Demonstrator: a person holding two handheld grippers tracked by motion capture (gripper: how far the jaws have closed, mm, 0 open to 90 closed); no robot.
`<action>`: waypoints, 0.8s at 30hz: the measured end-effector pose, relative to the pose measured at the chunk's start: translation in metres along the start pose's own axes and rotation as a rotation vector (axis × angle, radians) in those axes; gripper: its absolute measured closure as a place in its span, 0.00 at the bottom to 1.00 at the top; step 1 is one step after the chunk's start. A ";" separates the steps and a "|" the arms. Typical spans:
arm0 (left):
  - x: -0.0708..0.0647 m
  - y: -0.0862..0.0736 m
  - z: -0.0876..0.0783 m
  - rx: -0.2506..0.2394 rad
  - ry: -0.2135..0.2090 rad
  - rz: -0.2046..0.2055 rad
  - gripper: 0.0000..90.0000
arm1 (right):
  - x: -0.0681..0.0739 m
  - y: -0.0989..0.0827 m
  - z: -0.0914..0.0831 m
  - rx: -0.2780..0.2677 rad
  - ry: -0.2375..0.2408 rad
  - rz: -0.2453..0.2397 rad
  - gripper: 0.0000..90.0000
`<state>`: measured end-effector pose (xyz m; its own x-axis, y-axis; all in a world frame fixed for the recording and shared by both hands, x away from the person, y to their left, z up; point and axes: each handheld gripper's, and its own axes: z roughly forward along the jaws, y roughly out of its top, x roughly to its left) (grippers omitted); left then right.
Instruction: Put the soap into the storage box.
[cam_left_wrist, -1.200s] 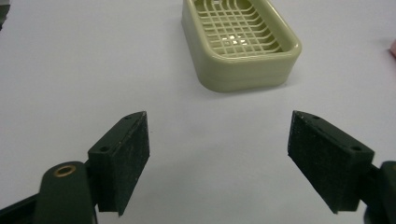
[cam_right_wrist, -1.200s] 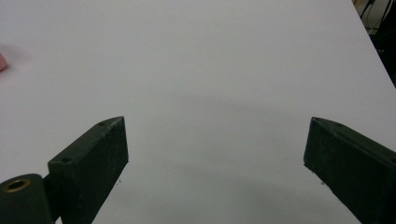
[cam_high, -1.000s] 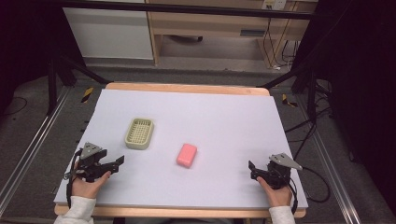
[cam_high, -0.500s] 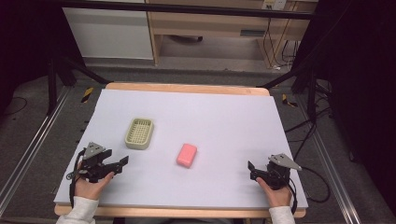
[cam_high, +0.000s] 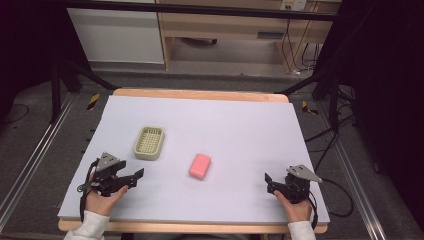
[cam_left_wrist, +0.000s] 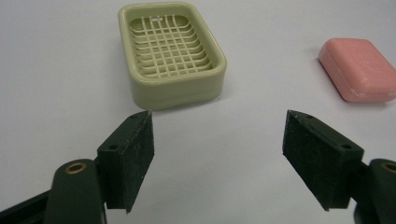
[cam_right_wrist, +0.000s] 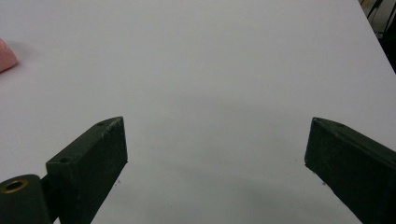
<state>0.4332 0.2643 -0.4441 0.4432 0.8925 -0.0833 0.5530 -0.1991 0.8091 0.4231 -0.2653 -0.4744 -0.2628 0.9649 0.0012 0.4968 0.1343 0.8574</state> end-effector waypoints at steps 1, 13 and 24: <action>-0.001 0.000 0.001 -0.002 0.000 0.001 0.27 | 0.000 0.000 0.000 -0.001 -0.001 0.001 0.07; -0.012 0.007 0.005 0.007 -0.030 0.021 0.26 | 0.000 0.000 0.001 -0.004 -0.004 -0.016 0.07; -0.028 0.013 0.011 0.018 -0.047 0.073 0.26 | 0.001 0.001 0.001 -0.003 0.001 -0.012 0.07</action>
<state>0.4361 0.2324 -0.4373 0.5154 0.8554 -0.0525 0.5303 -0.2702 0.8036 0.4241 -0.2641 -0.4736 -0.2695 0.9630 -0.0086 0.4910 0.1451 0.8590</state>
